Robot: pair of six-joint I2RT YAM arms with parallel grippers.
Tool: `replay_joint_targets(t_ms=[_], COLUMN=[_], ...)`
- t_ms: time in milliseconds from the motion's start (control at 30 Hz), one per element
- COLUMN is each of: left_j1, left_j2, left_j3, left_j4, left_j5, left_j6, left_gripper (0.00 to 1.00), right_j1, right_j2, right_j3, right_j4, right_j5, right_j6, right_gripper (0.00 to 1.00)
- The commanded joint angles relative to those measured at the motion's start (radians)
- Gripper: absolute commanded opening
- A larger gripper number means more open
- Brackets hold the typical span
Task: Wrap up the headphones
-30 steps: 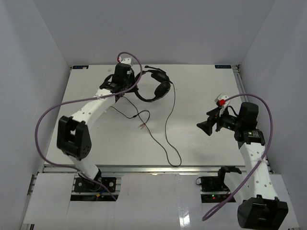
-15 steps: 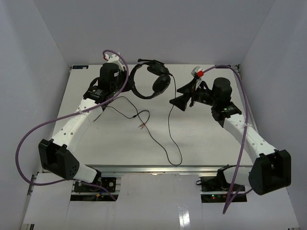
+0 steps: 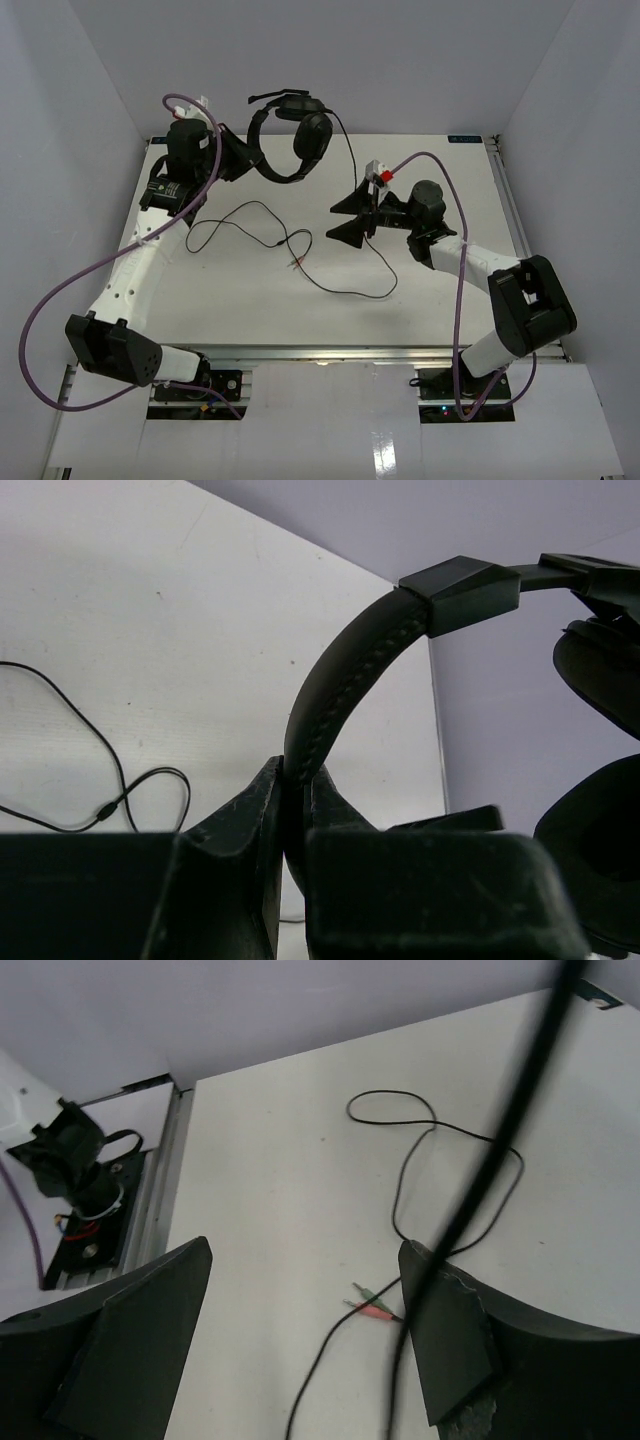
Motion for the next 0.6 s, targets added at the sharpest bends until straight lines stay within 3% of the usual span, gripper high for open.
replay_joint_targets(t_ms=[0, 100, 167, 333, 567], left_j1=[0.028, 0.051, 0.076, 0.127, 0.141], left_j2=[-0.053, -0.039, -0.023, 0.004, 0.100], left_j3=[0.078, 0.124, 0.166, 0.215, 0.259], left_j4=[0.055, 0.051, 0.043, 0.060, 0.106], left_j5=[0.069, 0.044, 0.014, -0.121, -0.323], left_j6=[-0.081, -0.078, -0.072, -0.079, -0.092], left_gripper=[0.00, 0.00, 0.00, 0.00, 0.00], right_j1=[0.046, 0.092, 0.117, 0.169, 0.245], right_j2=[-0.002, -0.032, -0.084, -0.200, -0.240], right_j3=[-0.057, -0.091, -0.114, -0.043, 0.056], right_j4=[0.211, 0.189, 0.089, -0.545, -0.951], right_j5=[-0.141, -0.214, -0.231, -0.147, 0.109], right_j6=[0.026, -0.021, -0.083, -0.550, -0.814], right_gripper=[0.77, 0.65, 0.58, 0.42, 0.17])
